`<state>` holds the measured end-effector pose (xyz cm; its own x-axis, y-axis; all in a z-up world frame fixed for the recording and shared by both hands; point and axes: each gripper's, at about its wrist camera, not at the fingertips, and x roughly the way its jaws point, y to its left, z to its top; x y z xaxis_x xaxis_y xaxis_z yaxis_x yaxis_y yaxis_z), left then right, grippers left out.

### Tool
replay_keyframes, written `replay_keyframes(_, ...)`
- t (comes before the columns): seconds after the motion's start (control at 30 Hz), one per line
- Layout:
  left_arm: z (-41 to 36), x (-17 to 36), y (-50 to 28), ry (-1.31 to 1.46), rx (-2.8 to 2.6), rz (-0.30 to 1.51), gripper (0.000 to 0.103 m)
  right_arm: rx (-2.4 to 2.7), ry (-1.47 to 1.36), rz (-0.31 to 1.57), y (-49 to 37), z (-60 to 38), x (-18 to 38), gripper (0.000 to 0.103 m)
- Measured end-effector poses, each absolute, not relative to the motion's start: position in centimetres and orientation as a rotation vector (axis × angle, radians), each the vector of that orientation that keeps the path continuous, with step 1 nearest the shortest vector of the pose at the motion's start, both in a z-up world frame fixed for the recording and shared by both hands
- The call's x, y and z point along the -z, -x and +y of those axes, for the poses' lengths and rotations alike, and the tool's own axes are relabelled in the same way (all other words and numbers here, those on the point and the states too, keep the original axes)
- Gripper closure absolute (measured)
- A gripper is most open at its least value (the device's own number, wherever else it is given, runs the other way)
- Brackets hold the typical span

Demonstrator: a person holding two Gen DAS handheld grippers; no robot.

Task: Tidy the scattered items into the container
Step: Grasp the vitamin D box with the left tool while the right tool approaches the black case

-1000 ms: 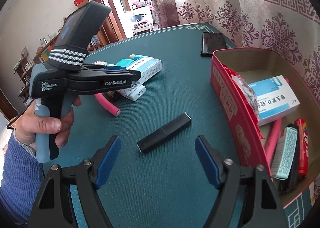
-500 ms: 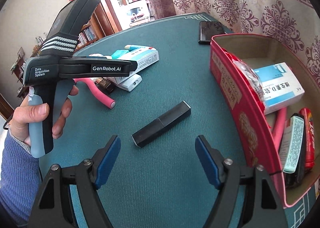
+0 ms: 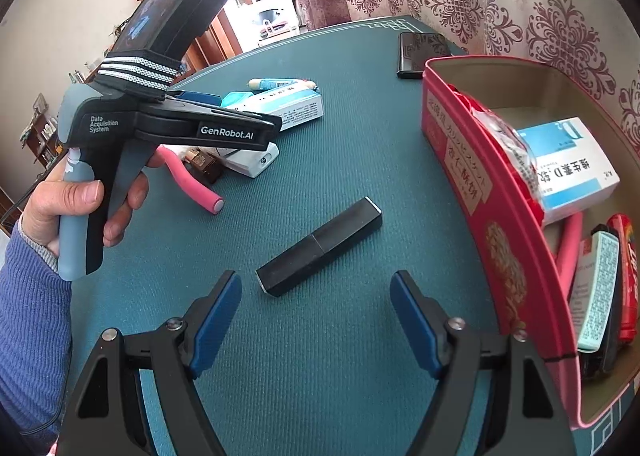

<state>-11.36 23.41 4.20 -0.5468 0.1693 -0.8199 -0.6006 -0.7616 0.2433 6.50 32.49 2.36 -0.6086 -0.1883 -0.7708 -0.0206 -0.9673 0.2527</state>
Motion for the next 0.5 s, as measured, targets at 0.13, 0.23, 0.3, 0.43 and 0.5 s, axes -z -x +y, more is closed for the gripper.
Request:
replay_keyframes(0.13, 22.9, -5.5, 11.7, 1.101, -2.28, 0.675, 0.019, 2.705, -1.343, -0.369, -6.3, 32.4, -2.3, 0.023)
replay_keyframes(0.23, 23.0, -5.6, 12.5, 1.091, -2.264, 0.677, 0.019, 2.704, -1.34, -0.369, -6.3, 32.4, -2.3, 0.023)
replay_keyframes(0.3, 23.0, -5.3, 13.1, 1.111, -2.23, 0.657, 0.019, 2.704, -1.341, -0.37, -6.4, 32.4, -2.3, 0.023)
replay_keyframes(0.43, 23.0, -4.9, 13.7, 1.149, -2.174, 0.58, 0.019, 2.706, -1.346, -0.382, -6.3, 32.5, -2.3, 0.023)
replay_keyframes(0.5, 23.0, -4.7, 13.8, 1.161, -2.157, 0.561, 0.019, 2.706, -1.35, -0.386, -6.2, 32.6, -2.2, 0.023)
